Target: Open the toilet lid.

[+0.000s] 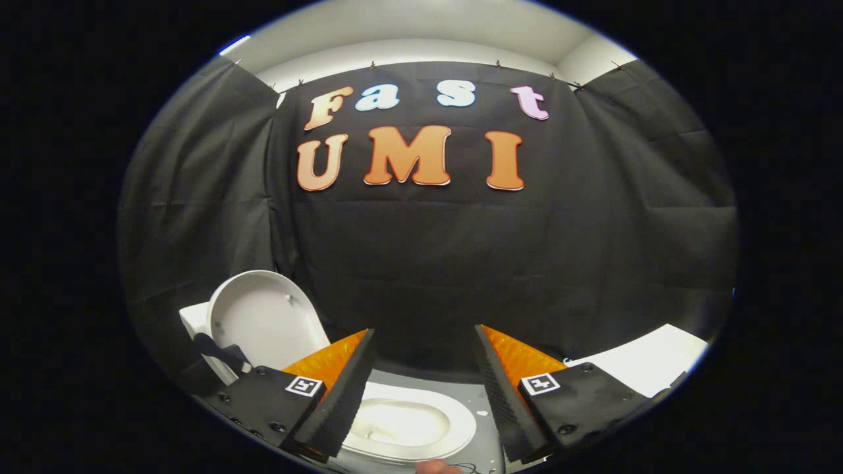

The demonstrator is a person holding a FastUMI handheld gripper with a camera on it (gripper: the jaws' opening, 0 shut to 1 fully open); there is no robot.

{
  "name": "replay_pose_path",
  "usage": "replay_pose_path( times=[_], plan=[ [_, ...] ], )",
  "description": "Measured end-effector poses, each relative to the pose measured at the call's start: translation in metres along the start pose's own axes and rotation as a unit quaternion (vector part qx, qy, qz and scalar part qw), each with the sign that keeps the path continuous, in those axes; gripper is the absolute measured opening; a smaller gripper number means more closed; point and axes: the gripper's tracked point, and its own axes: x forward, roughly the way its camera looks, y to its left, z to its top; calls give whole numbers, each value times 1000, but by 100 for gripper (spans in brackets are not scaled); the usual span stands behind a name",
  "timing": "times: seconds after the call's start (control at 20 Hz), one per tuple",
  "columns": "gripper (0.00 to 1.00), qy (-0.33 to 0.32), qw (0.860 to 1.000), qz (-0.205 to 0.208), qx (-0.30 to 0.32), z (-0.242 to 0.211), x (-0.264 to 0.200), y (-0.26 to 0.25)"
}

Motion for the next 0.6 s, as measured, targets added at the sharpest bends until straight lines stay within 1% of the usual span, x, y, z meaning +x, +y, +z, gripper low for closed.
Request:
replay_pose_path(
  times=[0.15,0.3,0.6],
  plan=[
    [94,8,999,-36,5,-16,-12,-42],
    [94,17,998,-62,11,-32,-25,-73],
    [94,41,996,-86,3,-65,-47,-113]
  ],
)
